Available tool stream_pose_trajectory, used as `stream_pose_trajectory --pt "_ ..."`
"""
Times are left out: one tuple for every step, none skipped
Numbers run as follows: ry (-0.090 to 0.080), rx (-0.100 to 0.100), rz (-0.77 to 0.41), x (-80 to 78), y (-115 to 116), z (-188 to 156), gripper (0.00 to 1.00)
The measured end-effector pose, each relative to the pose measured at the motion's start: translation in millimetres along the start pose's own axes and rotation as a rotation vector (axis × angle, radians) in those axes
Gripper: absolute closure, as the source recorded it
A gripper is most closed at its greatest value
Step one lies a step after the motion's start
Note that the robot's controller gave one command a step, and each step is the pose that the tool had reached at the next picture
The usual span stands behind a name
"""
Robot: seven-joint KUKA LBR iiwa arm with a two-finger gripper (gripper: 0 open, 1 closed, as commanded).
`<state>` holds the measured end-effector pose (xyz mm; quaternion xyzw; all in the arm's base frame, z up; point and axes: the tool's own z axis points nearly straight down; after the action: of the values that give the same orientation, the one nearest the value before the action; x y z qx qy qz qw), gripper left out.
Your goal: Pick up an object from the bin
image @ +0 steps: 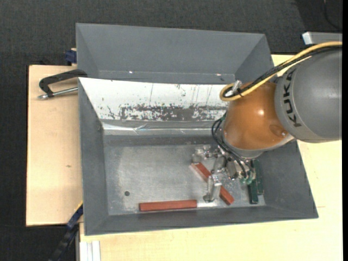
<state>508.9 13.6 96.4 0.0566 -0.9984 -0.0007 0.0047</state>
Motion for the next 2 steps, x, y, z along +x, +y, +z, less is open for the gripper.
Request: stream_pose_trajectory --pt "-0.021 0.004 -0.074 -15.5 -9.3 -15.2 0.00" --pt "-0.010 -0.001 0.287 -16.8 -43.7 25.7 1.00"
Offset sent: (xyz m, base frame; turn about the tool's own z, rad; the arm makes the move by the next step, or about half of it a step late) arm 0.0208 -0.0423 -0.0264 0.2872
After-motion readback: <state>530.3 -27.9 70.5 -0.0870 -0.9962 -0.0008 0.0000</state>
